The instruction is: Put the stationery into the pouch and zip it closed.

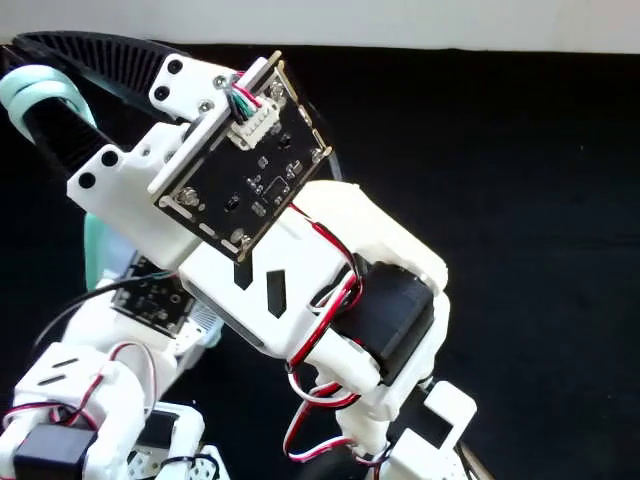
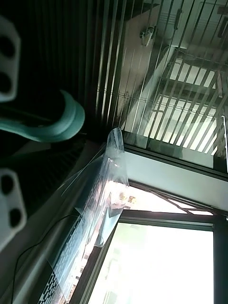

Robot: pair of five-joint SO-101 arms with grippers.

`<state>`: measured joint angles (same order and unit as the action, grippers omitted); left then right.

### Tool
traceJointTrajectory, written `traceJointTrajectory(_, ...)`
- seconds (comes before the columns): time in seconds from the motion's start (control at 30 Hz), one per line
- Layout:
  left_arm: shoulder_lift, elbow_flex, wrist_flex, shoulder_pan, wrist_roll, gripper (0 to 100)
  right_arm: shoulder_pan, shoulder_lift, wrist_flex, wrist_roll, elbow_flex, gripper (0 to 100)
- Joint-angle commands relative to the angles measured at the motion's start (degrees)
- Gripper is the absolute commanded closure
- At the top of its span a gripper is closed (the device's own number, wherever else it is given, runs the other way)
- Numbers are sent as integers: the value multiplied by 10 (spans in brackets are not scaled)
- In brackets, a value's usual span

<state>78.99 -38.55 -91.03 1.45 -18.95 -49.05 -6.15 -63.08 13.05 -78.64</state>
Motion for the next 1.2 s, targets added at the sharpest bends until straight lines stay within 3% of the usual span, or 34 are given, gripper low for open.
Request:
traceJointTrajectory(0.0, -3, -15, -1, 20, 4, 745, -5, 0, 15, -1, -8, 991)
traceJointTrajectory(0.3, 3, -30, -5, 17, 4, 745, -5, -35, 13, -1, -13, 991)
traceJointTrajectory(0.5, 3, 71, -62, 20, 0, 745, -4, -41, 13, -1, -14, 991)
traceJointTrajectory(0.6, 3, 117, -93, 17, -40, 745, -4, -41, 13, -1, -14, 991)
traceJointTrajectory(1.0, 3, 206, -101, 15, -68, 745, -2, -41, 13, -1, -10, 991)
traceJointTrajectory(1.17, 3, 264, -101, -52, -130, 745, 0, -42, 13, -1, -11, 991)
